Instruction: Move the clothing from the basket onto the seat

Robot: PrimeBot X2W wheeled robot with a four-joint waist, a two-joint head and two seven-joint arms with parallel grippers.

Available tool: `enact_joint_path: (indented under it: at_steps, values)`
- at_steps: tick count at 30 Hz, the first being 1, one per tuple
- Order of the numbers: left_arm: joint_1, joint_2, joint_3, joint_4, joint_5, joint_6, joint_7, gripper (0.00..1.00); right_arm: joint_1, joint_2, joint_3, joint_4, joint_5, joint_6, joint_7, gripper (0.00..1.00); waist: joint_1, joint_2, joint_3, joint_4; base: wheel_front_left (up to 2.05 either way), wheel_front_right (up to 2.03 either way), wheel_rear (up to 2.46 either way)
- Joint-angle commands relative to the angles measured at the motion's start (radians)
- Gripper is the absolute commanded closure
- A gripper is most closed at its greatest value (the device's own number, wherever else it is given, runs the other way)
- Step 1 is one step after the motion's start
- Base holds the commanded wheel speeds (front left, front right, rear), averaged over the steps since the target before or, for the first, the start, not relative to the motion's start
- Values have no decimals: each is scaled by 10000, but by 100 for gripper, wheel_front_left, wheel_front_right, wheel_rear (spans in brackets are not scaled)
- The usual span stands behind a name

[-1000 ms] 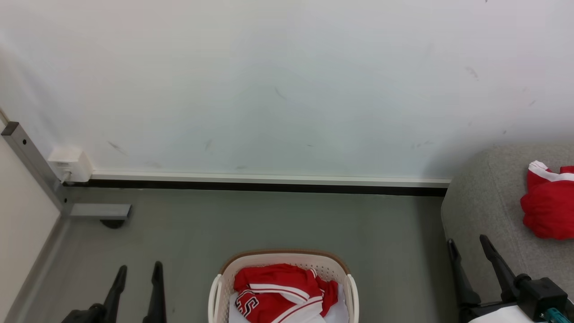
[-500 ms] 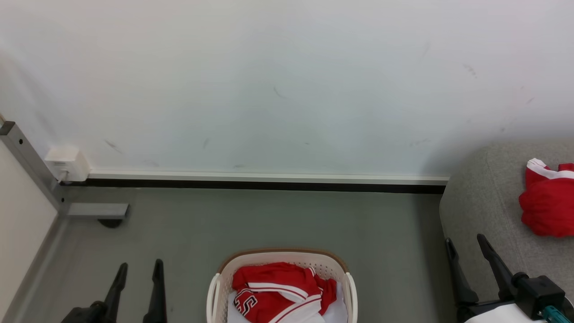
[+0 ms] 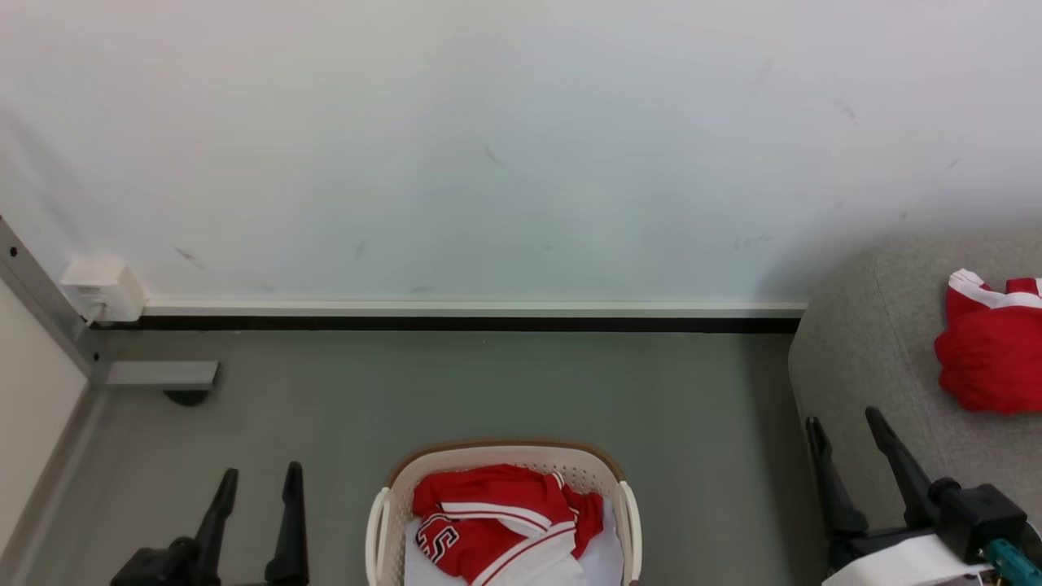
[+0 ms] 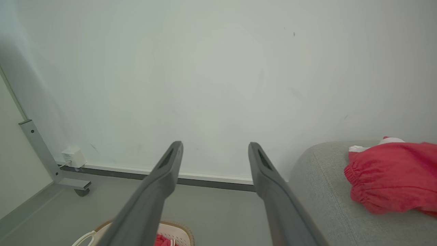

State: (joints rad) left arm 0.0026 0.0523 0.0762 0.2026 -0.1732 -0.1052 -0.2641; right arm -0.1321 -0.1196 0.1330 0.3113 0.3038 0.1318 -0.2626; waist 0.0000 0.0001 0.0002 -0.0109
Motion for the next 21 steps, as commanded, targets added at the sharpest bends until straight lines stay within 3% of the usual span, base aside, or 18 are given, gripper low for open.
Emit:
enact_joint_path:
  at_steps: [1, 10, 21]
  values:
    - [-146, 24, -3, 33, 169, -40, -5, 0, -208, -43, 15, -80, -25, -22, -30, 0, 0, -1, 109, -82, 0, 0, 0]
    - [-1039, 33, -110, 130, 171, -175, -5, 0, -1121, -62, 35, -348, 119, -22, -16, 0, 0, -1, 1280, -459, 0, 0, 0]
    - [-2394, 439, -593, 774, 57, -254, -3, 0, -2237, 58, -137, -869, -123, -22, -15, 0, 0, -1, 2854, -927, 0, 0, 0]
